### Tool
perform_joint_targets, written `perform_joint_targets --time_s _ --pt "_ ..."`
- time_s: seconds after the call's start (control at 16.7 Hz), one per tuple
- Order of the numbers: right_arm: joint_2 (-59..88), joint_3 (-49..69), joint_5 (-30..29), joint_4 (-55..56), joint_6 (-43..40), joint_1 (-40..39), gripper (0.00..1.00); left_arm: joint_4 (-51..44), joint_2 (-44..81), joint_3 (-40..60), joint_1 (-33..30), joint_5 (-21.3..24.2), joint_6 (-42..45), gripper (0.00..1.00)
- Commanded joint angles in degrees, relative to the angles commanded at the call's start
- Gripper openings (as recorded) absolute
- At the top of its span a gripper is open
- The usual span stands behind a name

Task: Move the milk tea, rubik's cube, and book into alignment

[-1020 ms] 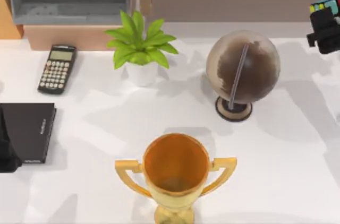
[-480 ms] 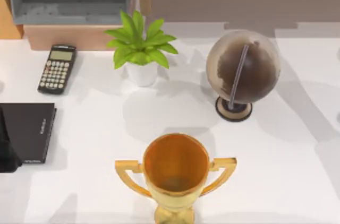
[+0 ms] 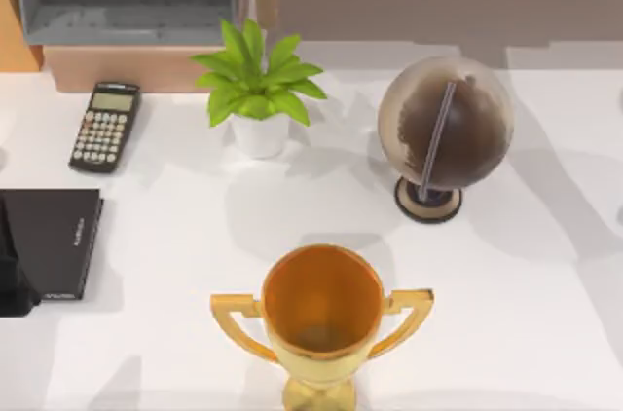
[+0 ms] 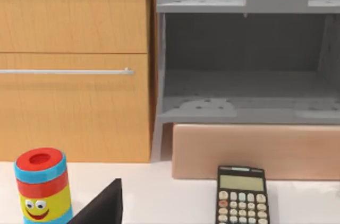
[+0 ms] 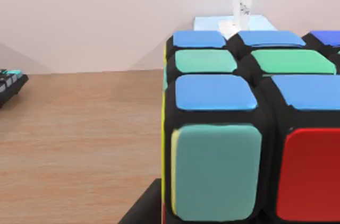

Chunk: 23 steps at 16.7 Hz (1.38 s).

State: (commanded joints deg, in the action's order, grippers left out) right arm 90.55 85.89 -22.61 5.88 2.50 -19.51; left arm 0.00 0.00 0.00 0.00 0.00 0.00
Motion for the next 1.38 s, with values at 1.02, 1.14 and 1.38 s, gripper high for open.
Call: perform_joint_targets --time_s 1.02,1.14,1.38 --pt "21.2 23.8 4.5 -4.1 -1.7 3.3 0.00 0.0 0.0 0.0 0.0 0.0 0.0 1.00" --pt "21.2 23.8 4.5 -4.1 -1.7 3.3 0.15 0.0 0.0 0.0 0.0 0.0 0.0 1.00" --pt "21.2 23.8 4.5 -4.1 -1.7 3.3 0.45 0.0 0.0 0.0 0.0 0.0 0.0 1.00"
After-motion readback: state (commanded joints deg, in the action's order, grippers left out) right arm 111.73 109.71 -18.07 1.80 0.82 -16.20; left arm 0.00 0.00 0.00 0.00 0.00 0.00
